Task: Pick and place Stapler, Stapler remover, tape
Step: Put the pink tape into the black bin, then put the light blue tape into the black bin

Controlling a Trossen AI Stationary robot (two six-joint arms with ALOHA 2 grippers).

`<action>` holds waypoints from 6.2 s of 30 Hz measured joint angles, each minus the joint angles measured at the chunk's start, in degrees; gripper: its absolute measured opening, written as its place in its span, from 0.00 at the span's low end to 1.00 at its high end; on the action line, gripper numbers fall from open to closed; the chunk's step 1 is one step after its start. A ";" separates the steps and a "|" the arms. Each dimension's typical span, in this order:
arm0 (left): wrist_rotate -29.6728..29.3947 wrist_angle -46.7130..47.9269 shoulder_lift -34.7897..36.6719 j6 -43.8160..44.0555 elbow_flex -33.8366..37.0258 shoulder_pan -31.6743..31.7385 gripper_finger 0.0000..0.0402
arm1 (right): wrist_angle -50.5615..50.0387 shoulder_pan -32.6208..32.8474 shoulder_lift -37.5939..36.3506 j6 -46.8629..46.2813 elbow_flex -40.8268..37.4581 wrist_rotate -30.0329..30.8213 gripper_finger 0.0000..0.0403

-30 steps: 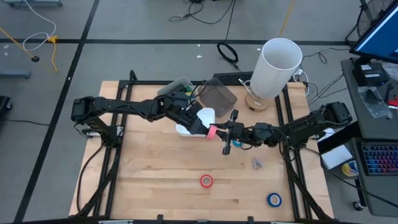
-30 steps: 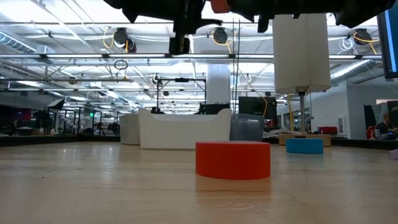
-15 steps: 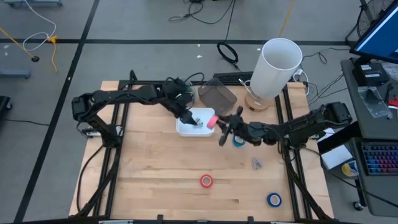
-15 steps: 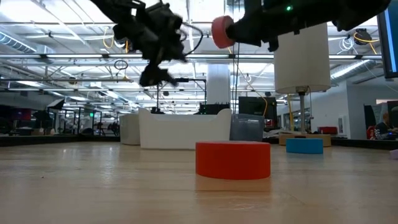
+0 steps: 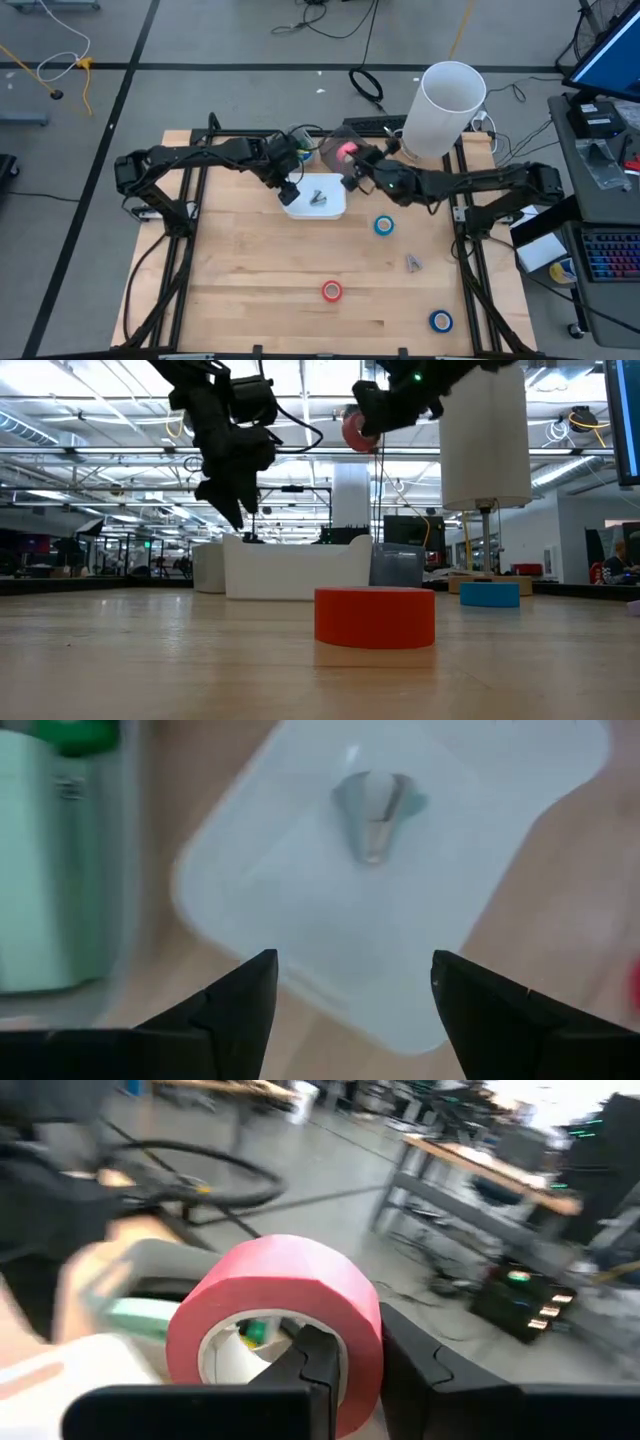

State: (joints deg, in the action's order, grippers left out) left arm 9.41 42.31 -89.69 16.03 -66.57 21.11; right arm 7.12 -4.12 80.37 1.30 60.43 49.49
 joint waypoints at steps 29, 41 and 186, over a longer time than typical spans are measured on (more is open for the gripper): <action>-15.09 4.61 23.59 -7.94 -0.02 1.81 0.65 | -41.50 -13.05 24.64 -25.68 23.01 -6.84 0.08; -15.02 4.57 23.54 -8.35 -0.02 1.81 0.65 | -49.84 -14.30 24.57 -38.49 21.51 -13.76 0.08; -10.91 -20.31 52.63 7.04 40.47 -17.23 0.65 | -40.27 -3.65 0.70 -55.19 -17.07 -55.47 0.08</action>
State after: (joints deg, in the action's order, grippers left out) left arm -1.50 22.00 -37.06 23.07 -26.09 3.88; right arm -33.15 -7.77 81.08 -53.88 43.37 -5.98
